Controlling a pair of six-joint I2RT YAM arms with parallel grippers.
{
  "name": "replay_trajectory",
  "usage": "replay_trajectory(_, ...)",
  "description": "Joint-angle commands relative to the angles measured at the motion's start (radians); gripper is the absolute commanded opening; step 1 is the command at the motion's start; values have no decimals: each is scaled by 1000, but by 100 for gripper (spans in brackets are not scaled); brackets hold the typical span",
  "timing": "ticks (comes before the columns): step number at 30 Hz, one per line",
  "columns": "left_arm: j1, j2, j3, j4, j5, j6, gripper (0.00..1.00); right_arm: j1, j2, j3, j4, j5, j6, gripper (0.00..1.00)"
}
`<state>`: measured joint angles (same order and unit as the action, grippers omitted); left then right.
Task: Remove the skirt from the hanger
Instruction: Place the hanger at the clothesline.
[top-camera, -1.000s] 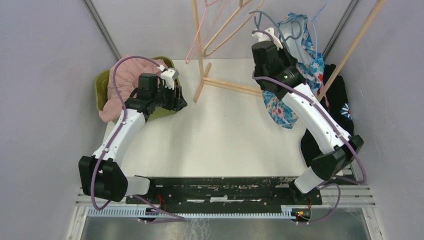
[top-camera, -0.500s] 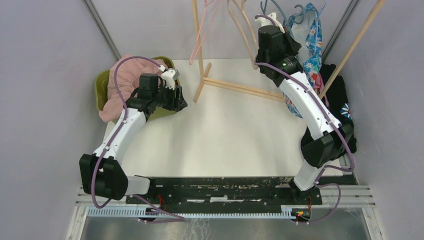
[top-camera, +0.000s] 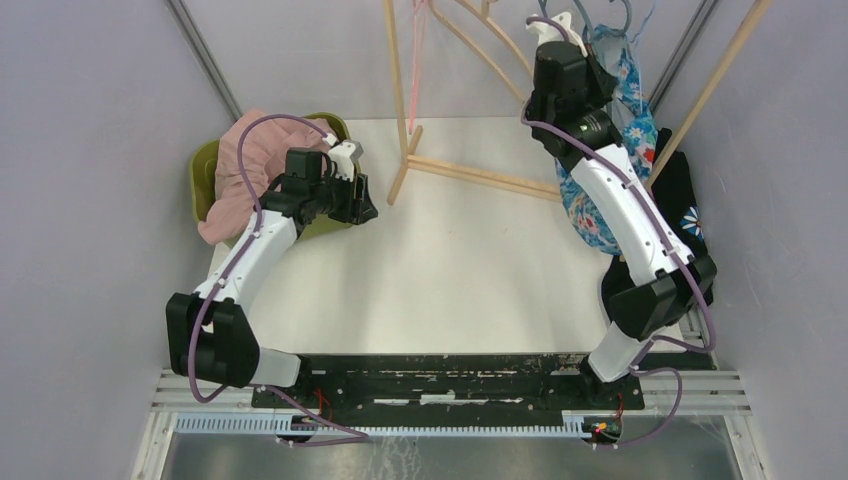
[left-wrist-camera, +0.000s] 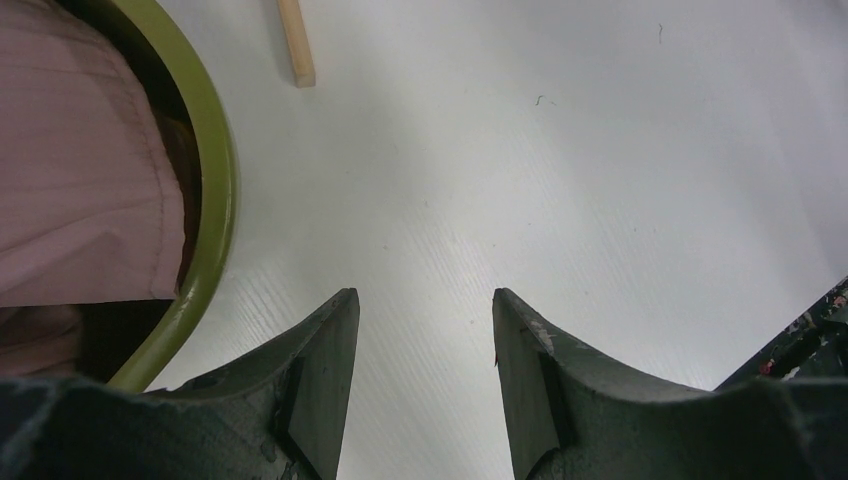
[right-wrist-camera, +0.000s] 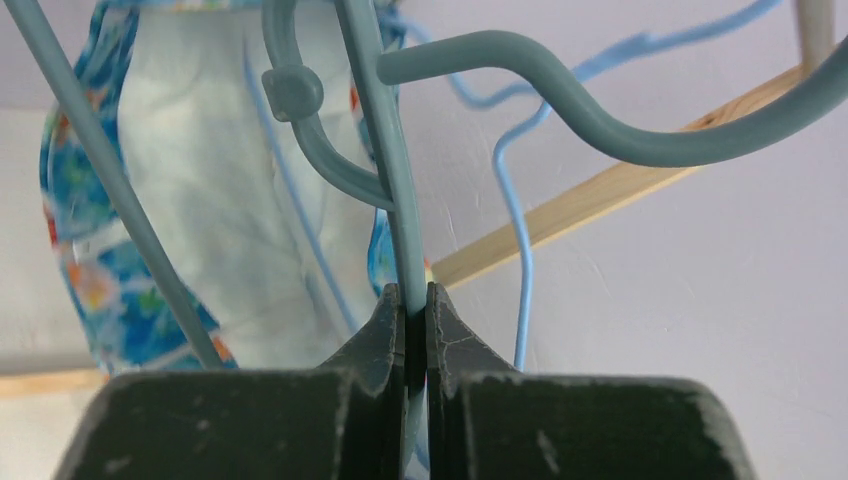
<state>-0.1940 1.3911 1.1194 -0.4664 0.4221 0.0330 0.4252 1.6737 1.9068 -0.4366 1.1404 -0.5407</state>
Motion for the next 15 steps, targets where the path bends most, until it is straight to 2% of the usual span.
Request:
replay_trajectory(1,-6,-13,33,30,19,1,59,-3,50,152,96,1,-38,1)
replay_trajectory(8,-5,-16,38,17,1,15,59,-19,141,257,139,-24,-78,1)
replay_trajectory(15,-6,-7,39,10,-9,27,59,-91,253,373,83,-62,-13,1)
